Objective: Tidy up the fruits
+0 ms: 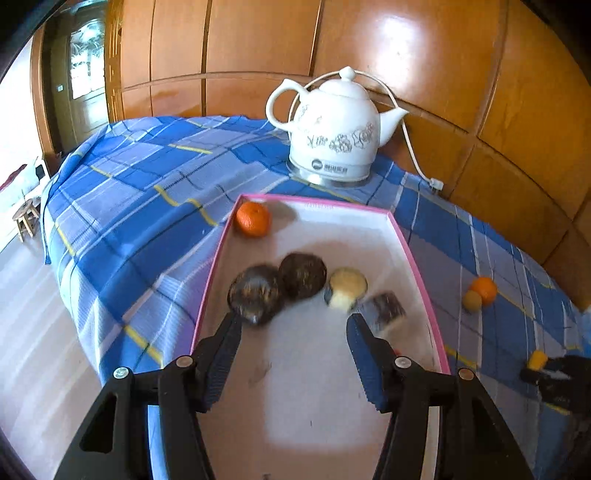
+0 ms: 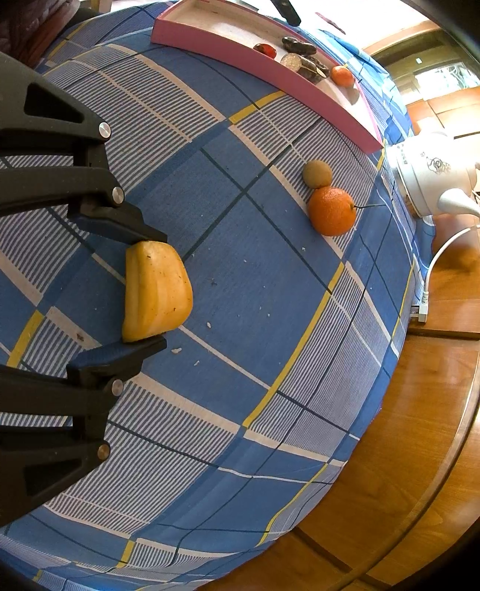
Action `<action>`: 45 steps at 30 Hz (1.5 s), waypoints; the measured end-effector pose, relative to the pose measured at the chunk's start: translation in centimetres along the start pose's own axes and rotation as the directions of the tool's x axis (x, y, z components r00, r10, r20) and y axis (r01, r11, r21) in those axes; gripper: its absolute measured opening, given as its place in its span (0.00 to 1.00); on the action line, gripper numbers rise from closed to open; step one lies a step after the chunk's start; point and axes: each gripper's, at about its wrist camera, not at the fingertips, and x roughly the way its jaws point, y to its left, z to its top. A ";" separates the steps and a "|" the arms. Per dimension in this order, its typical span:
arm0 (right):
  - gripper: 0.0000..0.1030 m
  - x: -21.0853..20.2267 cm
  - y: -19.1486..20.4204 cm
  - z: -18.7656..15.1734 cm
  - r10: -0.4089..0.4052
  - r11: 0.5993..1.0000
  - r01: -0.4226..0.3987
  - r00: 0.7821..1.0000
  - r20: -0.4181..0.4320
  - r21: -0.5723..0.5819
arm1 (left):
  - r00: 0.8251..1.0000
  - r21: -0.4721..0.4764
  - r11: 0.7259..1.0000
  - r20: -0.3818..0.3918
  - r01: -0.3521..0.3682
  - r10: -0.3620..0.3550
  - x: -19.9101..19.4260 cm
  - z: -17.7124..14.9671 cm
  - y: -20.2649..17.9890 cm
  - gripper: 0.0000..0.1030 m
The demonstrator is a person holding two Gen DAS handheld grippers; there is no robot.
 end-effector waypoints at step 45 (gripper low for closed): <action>0.48 -1.0 -0.1 0.4 -0.010 1.000 0.010 1.000 0.018 -0.012 | 1.000 0.095 0.995 -0.017 -0.004 0.005 -2.9 -3.9 -2.6 0.61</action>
